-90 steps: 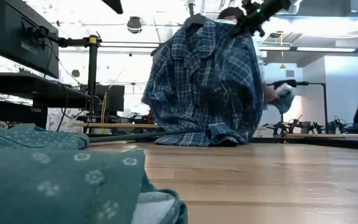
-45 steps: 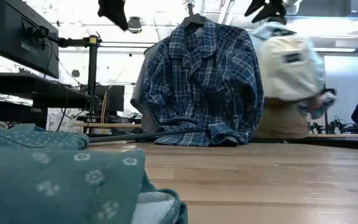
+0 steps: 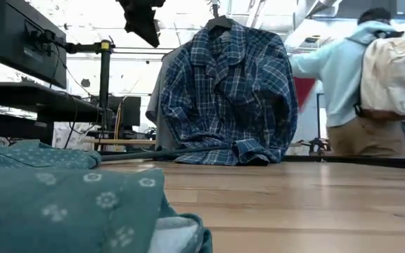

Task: Hang clothes
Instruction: Put the green polo shirt on the gray hanger

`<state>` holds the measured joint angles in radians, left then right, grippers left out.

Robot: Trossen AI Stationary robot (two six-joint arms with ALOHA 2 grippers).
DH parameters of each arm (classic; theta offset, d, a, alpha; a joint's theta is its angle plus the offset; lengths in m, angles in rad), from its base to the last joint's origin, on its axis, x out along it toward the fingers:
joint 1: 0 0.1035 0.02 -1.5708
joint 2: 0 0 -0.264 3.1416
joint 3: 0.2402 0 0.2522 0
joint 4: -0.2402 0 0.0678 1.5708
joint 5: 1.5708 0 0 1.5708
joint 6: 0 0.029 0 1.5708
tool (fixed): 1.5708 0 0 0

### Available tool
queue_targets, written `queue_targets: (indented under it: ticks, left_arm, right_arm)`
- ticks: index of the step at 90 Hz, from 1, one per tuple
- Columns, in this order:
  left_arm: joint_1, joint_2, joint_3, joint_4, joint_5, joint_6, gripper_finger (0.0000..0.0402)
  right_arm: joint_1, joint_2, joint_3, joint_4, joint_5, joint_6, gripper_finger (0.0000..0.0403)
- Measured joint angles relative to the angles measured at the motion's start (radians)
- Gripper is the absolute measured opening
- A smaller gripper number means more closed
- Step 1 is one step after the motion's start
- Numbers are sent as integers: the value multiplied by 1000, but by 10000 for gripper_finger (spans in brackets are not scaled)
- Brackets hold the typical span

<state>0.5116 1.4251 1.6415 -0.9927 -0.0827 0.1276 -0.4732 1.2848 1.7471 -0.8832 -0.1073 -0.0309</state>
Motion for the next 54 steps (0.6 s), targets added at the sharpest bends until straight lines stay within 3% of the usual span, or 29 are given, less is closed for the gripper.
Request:
queue_targets:
  ticks: [36, 54]
  left_arm:
    - [-175, -35, -244, 364, -2, -347, 68]
    - [-313, -35, -280, 403, -34, -516, 68]
  right_arm:
    - [105, -249, -310, 200, -2, 21, 196]
    - [113, -334, -439, 201, 0, 32, 196]
